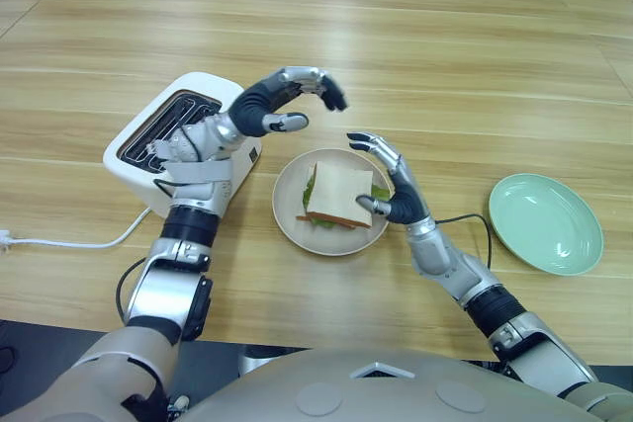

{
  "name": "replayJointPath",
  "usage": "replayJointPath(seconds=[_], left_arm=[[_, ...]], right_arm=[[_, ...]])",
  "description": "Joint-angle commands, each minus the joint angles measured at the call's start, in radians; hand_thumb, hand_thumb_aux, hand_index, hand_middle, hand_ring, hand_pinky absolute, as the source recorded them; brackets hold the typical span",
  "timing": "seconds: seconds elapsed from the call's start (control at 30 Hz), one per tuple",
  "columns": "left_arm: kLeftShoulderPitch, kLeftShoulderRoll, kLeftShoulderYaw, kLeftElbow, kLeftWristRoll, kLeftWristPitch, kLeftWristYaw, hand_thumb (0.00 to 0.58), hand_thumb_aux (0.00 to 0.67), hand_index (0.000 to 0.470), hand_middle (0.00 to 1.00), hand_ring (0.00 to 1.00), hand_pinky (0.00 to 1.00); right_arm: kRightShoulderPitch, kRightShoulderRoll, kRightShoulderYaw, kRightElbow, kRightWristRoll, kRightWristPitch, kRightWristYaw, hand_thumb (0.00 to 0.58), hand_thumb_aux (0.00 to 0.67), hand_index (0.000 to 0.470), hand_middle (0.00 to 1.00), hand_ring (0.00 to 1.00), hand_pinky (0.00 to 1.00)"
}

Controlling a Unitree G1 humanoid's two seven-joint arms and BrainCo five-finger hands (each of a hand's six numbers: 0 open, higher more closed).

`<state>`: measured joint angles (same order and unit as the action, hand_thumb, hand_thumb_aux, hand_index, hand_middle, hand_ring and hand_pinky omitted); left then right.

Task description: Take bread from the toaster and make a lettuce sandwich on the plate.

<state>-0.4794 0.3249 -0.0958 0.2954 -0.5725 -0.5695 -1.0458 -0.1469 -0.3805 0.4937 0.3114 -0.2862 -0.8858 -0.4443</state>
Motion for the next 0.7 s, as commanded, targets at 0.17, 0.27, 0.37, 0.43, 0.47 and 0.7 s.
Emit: replayJointPath(seconds=[0.17, 0.27, 0.37, 0.43, 0.47, 0.7], left_arm=[[0.272, 0.118, -0.082, -0.29, -0.001, 0.093, -0.226, 0.58, 0.67, 0.46, 1.0, 1.0, 1.0], [0.362, 0.176, -0.149, -0.288, 0.136, 0.015, -0.286, 0.58, 0.67, 0.46, 1.0, 1.0, 1.0], [0.401, 0.188, -0.208, -0.239, 0.268, -0.042, -0.282, 0.58, 0.67, 0.46, 1.0, 1.0, 1.0], [0.412, 0.193, -0.245, -0.202, 0.324, -0.064, -0.282, 0.58, 0.67, 0.46, 1.0, 1.0, 1.0], [0.417, 0.199, -0.26, -0.188, 0.344, -0.072, -0.286, 0.58, 0.67, 0.46, 1.0, 1.0, 1.0], [0.391, 0.21, -0.317, 0.003, 0.651, -0.166, -0.128, 0.58, 0.67, 0.46, 1.0, 1.0, 1.0]], right_arm=[[0.078, -0.09, -0.019, -0.147, 0.397, 0.013, 0.416, 0.58, 0.67, 0.46, 1.0, 1.0, 1.0], [0.111, -0.151, 0.029, -0.184, 0.456, 0.05, 0.616, 0.58, 0.67, 0.46, 1.0, 1.0, 1.0], [0.135, -0.197, 0.078, -0.191, 0.446, 0.08, 0.78, 0.58, 0.67, 0.46, 1.0, 1.0, 1.0], [0.156, -0.22, 0.105, -0.199, 0.44, 0.099, 0.876, 0.58, 0.67, 0.46, 1.0, 1.0, 1.0], [0.167, -0.229, 0.116, -0.205, 0.442, 0.11, 0.917, 0.58, 0.67, 0.46, 1.0, 1.0, 1.0], [0.23, -0.253, 0.163, -0.187, 0.375, 0.145, 1.12, 0.58, 0.67, 0.46, 1.0, 1.0, 1.0]])
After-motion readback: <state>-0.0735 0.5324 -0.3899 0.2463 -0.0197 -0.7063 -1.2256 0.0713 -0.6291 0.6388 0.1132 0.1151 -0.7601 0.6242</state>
